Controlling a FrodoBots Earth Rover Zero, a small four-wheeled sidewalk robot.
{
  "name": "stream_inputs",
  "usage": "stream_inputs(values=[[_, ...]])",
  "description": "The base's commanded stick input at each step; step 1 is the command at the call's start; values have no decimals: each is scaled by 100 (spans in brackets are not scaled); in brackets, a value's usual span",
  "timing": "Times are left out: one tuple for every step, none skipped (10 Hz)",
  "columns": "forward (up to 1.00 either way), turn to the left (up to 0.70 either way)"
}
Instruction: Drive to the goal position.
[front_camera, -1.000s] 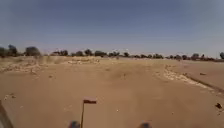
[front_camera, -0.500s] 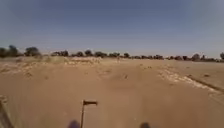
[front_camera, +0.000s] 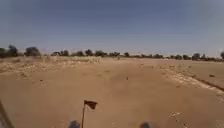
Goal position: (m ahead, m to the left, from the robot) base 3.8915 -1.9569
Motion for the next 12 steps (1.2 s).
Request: stream_inputs(values=[[50, 0], [50, 0], [50, 0], [50, 0], [50, 0], [50, 0], [50, 0], [50, -3], [50, -8], [50, -13], [50, -19], [50, -24]])
